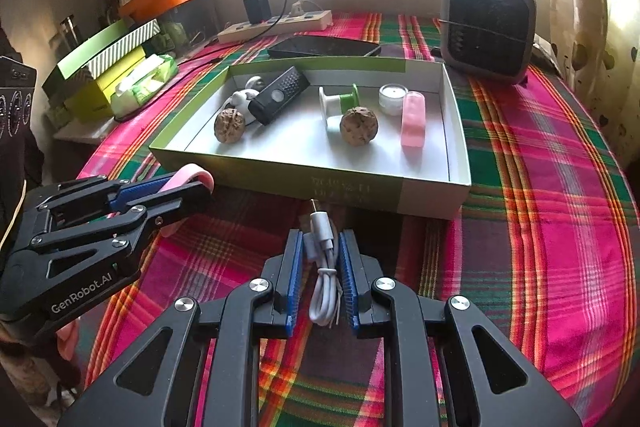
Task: Organize objects
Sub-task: 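Carry pink clip into green box with left tool while right tool carries cable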
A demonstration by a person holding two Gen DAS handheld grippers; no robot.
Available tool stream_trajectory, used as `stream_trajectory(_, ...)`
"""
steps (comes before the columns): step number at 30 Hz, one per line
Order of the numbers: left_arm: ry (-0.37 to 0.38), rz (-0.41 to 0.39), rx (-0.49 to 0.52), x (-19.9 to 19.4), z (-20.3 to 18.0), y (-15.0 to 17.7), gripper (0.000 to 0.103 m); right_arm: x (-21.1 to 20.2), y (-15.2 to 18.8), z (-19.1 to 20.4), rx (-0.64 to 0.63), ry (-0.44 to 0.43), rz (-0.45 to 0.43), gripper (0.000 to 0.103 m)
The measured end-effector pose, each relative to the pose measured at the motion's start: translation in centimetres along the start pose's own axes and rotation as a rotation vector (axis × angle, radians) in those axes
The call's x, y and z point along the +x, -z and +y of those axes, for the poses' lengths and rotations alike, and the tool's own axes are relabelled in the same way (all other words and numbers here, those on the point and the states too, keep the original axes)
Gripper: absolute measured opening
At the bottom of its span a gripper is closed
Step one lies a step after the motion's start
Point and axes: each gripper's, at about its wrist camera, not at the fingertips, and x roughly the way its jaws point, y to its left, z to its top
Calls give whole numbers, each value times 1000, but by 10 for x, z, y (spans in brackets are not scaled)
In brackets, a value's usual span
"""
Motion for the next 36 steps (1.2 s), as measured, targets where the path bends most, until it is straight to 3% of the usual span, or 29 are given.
stream_trajectory(36,25,-25,-31,-1,-1,-27,16,-17,-25,-17,28,27,-79,20)
